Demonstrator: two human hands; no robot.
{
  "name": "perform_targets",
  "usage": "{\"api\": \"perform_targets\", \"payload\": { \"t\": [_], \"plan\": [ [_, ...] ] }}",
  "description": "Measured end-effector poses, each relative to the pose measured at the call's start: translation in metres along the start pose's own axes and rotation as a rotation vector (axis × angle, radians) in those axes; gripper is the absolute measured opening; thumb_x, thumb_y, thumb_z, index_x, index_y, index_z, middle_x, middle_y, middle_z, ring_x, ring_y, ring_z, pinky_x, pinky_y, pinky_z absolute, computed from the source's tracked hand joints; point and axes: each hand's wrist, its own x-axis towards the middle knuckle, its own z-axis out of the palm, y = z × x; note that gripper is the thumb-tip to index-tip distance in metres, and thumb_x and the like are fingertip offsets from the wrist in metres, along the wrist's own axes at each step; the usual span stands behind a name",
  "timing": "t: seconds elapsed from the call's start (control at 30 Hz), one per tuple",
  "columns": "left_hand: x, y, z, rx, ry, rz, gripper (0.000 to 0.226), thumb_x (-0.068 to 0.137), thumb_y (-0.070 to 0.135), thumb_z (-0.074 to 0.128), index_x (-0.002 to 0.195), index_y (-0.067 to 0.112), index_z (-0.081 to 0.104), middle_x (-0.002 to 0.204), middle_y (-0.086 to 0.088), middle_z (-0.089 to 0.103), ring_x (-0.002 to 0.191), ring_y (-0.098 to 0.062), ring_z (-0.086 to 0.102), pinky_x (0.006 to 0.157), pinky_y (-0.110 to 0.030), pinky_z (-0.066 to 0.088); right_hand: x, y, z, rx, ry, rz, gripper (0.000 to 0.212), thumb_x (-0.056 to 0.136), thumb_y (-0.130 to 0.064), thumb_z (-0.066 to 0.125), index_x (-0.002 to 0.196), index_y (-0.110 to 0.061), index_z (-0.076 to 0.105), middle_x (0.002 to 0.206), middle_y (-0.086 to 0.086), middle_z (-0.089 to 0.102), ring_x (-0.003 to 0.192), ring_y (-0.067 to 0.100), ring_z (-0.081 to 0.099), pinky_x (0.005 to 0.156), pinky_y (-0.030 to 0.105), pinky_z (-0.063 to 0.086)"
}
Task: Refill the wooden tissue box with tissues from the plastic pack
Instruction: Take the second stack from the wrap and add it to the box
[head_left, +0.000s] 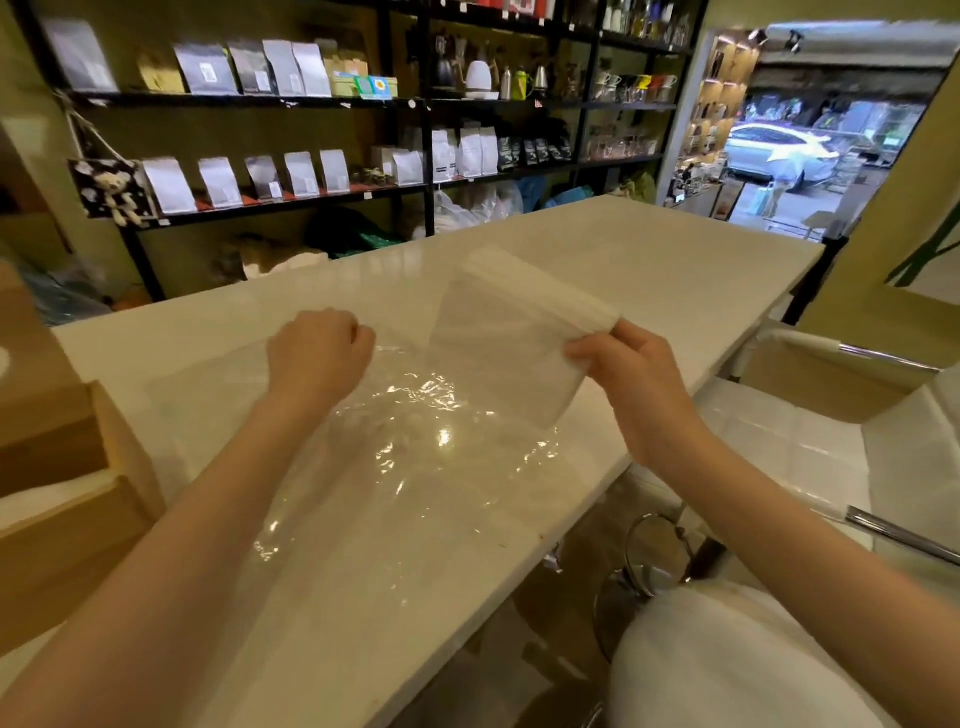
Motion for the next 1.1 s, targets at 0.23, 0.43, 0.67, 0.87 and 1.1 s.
{"api": "perform_targets", "payload": {
  "t": [0.23,0.43,0.67,0.87,1.1],
  "plan": [
    [-0.037,0.025,-0.074,-0.946,-0.812,-0.332,0.090,0.088,0.060,0.005,0.094,-0.002,0.070,0.096,-0.017,0.074,0.091,-0.026,0.070,0.082,-0.031,0.051,0.026,-0.009,0.076,0.035,-0.179,-0.092,0.023,0.078,0.001,0.056,0.073,-0.017,0.068,0.073,-0.006,0.067,0.072,0.004,0.061,0.071,0.019,0.050],
    [-0.061,-0.042,-0.132,-1.486,-0.571,-0.618,0.101,0.074,0.079,0.015,0.107,-0.005,0.061,0.108,-0.023,0.069,0.100,-0.033,0.067,0.085,-0.039,0.052,0.020,-0.024,0.143,-0.035,-0.541,-0.427,0.031,0.077,-0.004,0.061,0.085,-0.034,0.066,0.077,-0.021,0.069,0.078,-0.003,0.060,0.071,0.013,0.048],
    [-0.093,-0.093,-0.185,-1.551,-0.124,-0.845,0.038,0.069,0.047,0.060,0.085,0.014,0.070,0.073,-0.009,0.075,0.071,-0.023,0.072,0.068,-0.033,0.058,0.012,-0.011,0.204,-0.468,-0.779,-1.277,0.037,0.085,-0.015,0.057,0.121,-0.019,0.054,0.126,0.001,0.061,0.124,0.016,0.048,0.100,0.039,0.040],
    [-0.113,-0.133,-0.200,-1.290,-0.159,-0.870,0.045,0.058,0.021,0.068,0.103,0.012,0.063,0.086,-0.007,0.076,0.074,-0.017,0.072,0.059,-0.026,0.060,0.008,0.000,0.236,-0.409,-0.904,-0.988,0.064,0.084,-0.021,0.064,0.138,-0.026,0.031,0.142,-0.016,0.036,0.133,-0.006,0.027,0.111,0.014,0.025],
    [-0.117,-0.138,-0.200,-1.439,-0.117,-0.905,0.038,0.058,0.016,0.065,0.095,0.008,0.064,0.080,-0.009,0.076,0.065,-0.019,0.073,0.051,-0.027,0.059,0.015,-0.012,0.254,0.205,-1.004,0.486,0.022,0.092,-0.013,0.047,0.105,-0.009,0.063,0.095,0.006,0.075,0.080,0.013,0.072,0.062,0.023,0.059]
  ]
}}
